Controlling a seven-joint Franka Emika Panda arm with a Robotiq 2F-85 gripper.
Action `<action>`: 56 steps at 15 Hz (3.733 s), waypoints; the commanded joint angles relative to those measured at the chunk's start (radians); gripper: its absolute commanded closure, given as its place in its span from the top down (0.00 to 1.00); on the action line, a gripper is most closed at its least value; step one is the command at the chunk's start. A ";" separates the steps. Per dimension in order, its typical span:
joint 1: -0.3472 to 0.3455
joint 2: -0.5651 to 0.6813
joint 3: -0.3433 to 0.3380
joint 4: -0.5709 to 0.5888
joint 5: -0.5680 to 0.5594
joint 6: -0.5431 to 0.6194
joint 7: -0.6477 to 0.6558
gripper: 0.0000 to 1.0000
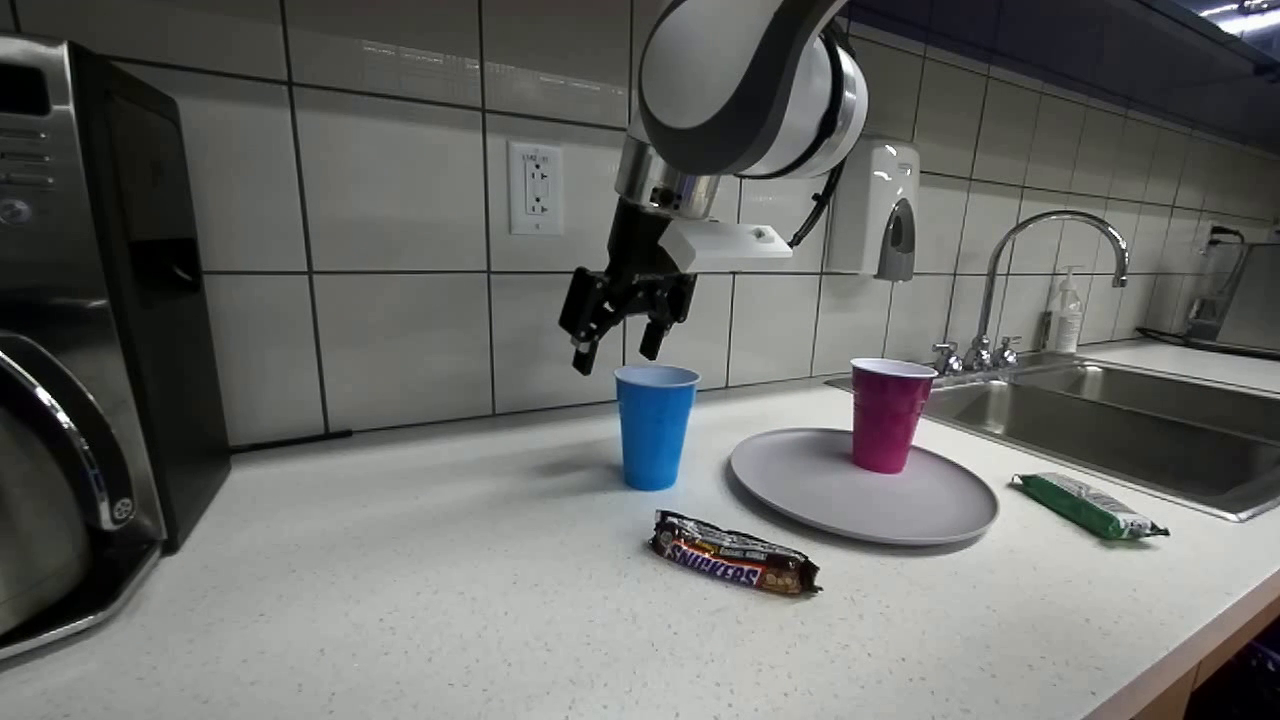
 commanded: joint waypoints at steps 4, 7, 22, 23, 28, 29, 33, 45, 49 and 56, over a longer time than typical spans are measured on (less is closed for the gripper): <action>0.000 -0.001 0.000 0.001 0.002 -0.002 -0.003 1.00; 0.003 -0.042 0.003 -0.028 -0.001 0.022 -0.002 1.00; 0.023 -0.317 -0.012 -0.236 -0.064 0.024 0.128 1.00; 0.017 -0.339 -0.016 -0.257 -0.080 0.024 0.143 1.00; -0.022 -0.416 -0.037 -0.335 -0.171 0.026 0.201 1.00; -0.035 -0.430 -0.042 -0.349 -0.182 0.029 0.206 1.00; -0.094 -0.468 -0.058 -0.388 -0.195 0.034 0.201 1.00; -0.205 -0.453 -0.122 -0.425 -0.141 0.055 0.146 1.00; -0.211 -0.433 -0.138 -0.428 -0.110 0.054 0.121 1.00; -0.214 -0.371 -0.153 -0.410 -0.040 0.062 0.075 1.00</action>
